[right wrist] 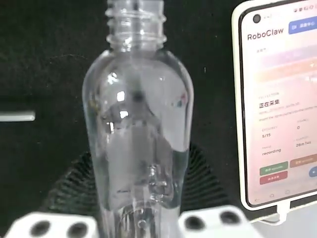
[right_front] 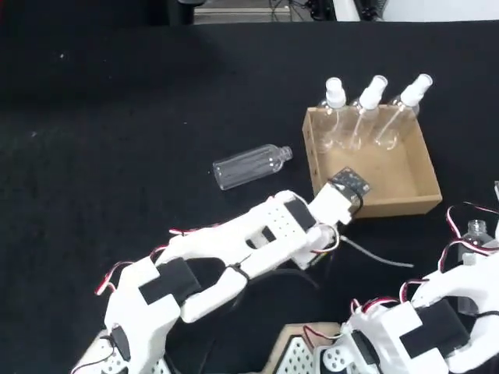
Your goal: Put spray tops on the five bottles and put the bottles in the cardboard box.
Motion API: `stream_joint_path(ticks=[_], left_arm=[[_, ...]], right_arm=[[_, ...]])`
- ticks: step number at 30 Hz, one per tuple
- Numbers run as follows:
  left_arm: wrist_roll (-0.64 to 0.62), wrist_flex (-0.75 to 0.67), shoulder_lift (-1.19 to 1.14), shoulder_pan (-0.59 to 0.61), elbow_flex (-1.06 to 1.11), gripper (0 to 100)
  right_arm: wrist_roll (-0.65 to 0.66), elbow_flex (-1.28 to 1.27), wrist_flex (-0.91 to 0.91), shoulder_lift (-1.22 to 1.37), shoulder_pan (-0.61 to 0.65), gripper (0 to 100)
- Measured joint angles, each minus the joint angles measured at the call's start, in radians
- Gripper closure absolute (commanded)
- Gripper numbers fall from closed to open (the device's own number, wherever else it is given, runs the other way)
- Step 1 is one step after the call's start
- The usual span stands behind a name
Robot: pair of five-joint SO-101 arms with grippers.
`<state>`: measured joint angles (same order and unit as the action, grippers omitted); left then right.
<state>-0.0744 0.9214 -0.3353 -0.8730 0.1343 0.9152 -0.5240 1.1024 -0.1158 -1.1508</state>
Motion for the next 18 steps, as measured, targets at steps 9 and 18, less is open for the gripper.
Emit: stream_joint_path(ticks=[9,18], left_arm=[[-0.003,0.163,0.209,0.021,0.048,97],[-0.003,0.267,0.598,0.285,0.169,97]], right_arm=[[-0.018,0.002,0.003,-0.066,0.000,98.8],[-0.157,0.002,0.129,-0.364,0.129,98.8]])
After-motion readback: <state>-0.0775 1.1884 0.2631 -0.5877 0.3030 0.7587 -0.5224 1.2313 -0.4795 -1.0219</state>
